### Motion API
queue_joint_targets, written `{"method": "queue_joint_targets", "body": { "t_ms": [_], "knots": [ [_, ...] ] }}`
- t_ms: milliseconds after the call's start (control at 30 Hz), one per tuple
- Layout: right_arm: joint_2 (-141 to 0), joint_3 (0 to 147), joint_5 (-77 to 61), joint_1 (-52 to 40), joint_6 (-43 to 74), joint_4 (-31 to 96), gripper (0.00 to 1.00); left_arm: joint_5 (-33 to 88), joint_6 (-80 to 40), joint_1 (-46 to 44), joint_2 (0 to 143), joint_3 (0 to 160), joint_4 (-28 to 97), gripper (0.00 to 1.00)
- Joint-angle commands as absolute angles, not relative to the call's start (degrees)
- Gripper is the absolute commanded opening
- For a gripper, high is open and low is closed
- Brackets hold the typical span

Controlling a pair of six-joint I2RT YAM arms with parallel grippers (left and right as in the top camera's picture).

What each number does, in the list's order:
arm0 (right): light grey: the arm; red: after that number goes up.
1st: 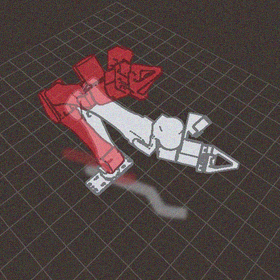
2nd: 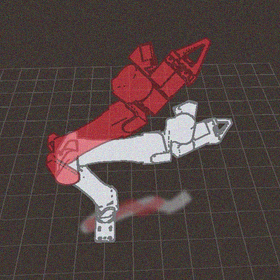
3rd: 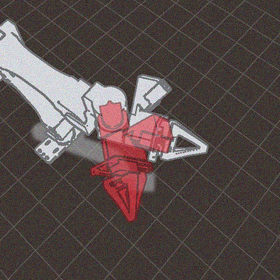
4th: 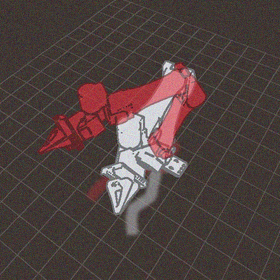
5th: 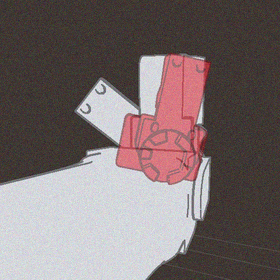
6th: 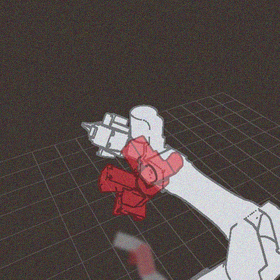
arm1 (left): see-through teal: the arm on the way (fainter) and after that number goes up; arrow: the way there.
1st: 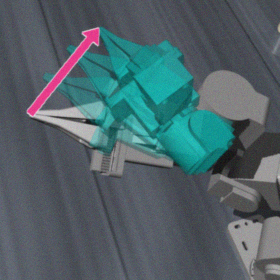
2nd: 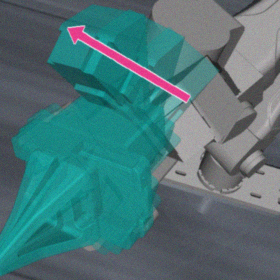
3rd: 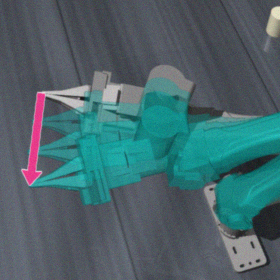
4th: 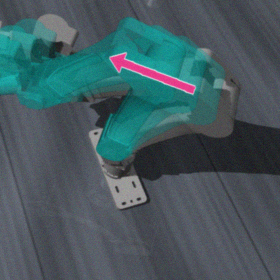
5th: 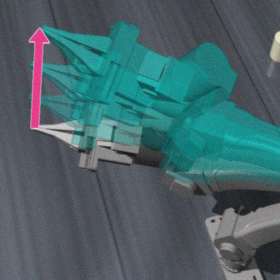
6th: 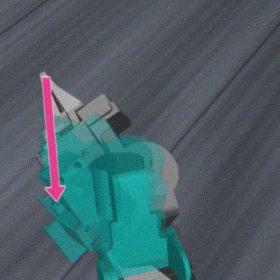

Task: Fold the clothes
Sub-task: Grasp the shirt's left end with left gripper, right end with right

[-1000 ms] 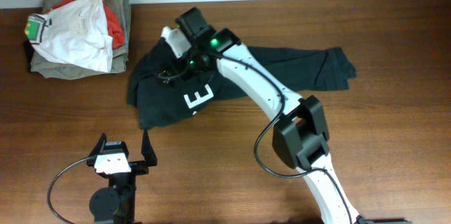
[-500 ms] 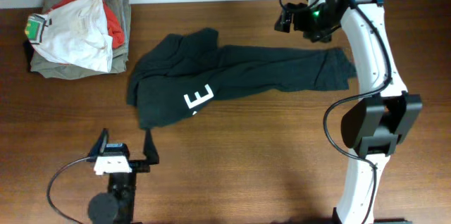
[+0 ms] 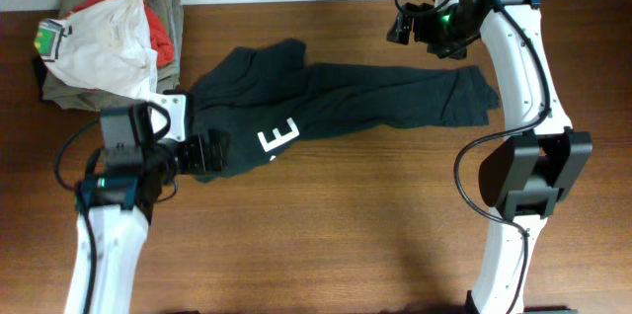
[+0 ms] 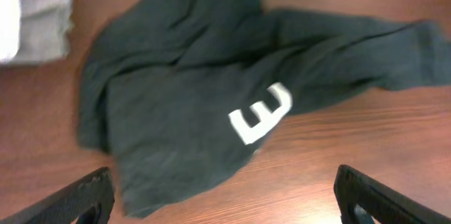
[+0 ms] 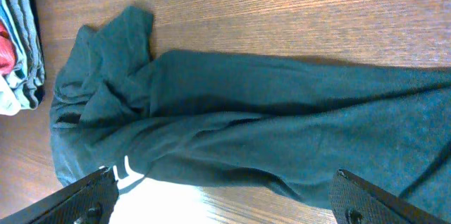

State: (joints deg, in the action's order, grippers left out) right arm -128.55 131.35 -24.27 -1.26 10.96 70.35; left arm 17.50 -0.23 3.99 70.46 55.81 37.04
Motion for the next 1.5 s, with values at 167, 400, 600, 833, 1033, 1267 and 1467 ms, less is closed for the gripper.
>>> {"method": "queue_joint_targets", "body": {
  "t_ms": [167,400,600,833,1033,1267,1467],
  "knots": [
    [-127.8,131.5,-23.3,-1.4,10.8,70.6,0.99,13.6,-0.9,6.8,97.6,60.7,38.0,0.99],
    [-127.7,131.5,-23.4,3.8,12.8,75.5,0.99,14.8,-0.8,6.8,105.2,60.7,36.2,0.33],
    [-127.8,130.0,-15.0,10.7,14.5,83.0,0.99,14.8,-0.8,6.8,105.2,60.7,35.0,0.0],
    [-128.1,109.8,-7.9,10.5,7.9,47.2,0.99,14.8,-0.8,6.8,105.2,60.7,34.9,0.01],
    [-133.1,109.8,-9.2,10.5,5.3,45.5,0.8,14.8,-0.8,6.8,105.2,60.7,34.0,0.0],
    [-136.6,109.8,-10.2,9.7,5.3,46.6,0.61,14.8,-0.8,6.8,105.2,60.7,33.9,0.01],
    [-136.6,109.8,-9.6,9.8,6.3,46.9,0.1,14.8,-0.8,6.8,105.2,60.7,33.9,0.01]
  ]
}}
